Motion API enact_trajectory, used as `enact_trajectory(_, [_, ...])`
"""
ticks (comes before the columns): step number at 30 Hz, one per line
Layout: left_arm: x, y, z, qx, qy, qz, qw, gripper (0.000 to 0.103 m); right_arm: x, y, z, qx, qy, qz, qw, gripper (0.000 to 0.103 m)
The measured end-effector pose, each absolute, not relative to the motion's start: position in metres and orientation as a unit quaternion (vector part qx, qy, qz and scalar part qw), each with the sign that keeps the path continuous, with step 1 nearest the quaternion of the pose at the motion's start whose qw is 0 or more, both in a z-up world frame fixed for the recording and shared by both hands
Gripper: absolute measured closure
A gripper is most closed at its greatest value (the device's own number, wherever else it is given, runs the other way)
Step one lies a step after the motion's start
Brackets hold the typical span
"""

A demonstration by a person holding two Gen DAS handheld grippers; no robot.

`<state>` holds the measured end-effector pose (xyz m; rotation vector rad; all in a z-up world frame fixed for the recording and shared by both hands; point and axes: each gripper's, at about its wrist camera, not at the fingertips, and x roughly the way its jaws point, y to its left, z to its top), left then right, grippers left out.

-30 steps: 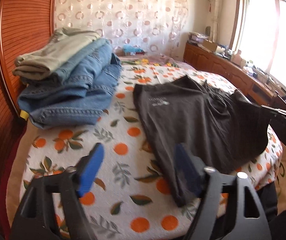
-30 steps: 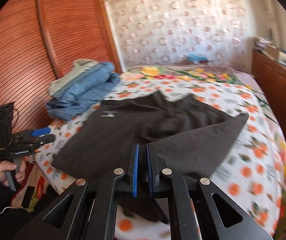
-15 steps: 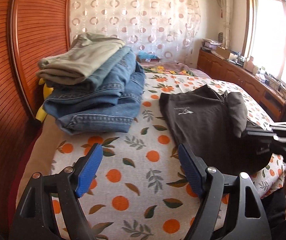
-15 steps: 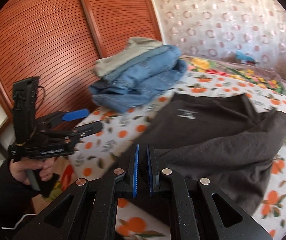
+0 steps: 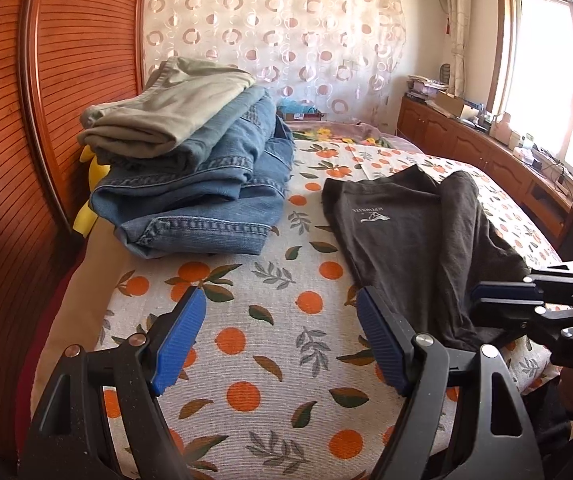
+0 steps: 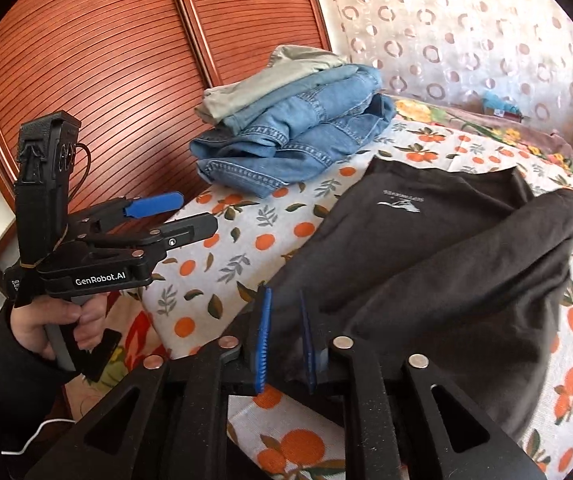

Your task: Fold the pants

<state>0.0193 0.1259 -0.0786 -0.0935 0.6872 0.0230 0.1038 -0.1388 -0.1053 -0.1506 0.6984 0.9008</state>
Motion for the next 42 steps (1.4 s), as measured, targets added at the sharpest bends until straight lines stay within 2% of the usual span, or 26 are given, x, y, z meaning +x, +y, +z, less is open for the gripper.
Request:
enact_trajectory(3, [0.021,0.122,-0.080,-0.046,0.340,0.005,0.939,0.025,0.102,-0.147,-0.103,-0.068,0.323,0.415,0.848,0.076])
enact_trajectory(6, [0.023,0.116,-0.080,-0.042,0.342,-0.002,0.939,0.025,0.097,-0.165,-0.101,-0.073,0.309,0.392,0.863,0.073])
enact_trajectory(17, [0.027,0.080,-0.081,-0.035,0.349,-0.050,0.935,0.025,0.109,-0.221,-0.114,-0.088,0.307,0.265,0.910,0.070])
enact_trajectory(22, [0.025,0.056,-0.085,-0.031,0.356,-0.091,0.929,0.025,0.109,-0.248,-0.112,-0.087,0.303,0.219,0.923,0.054])
enact_trajectory(24, [0.027,0.048,-0.088,-0.032,0.362,-0.105,0.926,0.036,0.112,-0.250,-0.113,-0.087,0.305,0.208,0.925,0.052])
enact_trajectory(30, [0.028,0.028,-0.098,-0.037,0.387,-0.142,0.910,0.051,0.123,-0.250,-0.120,-0.087,0.322,0.195,0.923,0.050])
enact_trajectory(35, [0.027,0.015,-0.103,-0.029,0.399,-0.158,0.903,0.061,0.125,-0.249,-0.120,-0.069,0.326,0.205,0.920,0.050])
enact_trajectory(41, [0.029,0.007,-0.112,-0.023,0.414,-0.160,0.896,0.062,0.127,-0.252,-0.121,-0.065,0.327,0.206,0.920,0.050])
enact_trajectory(42, [0.028,0.006,-0.112,-0.019,0.414,-0.161,0.896,0.066,0.130,-0.254,-0.123,-0.063,0.329,0.206,0.919,0.050])
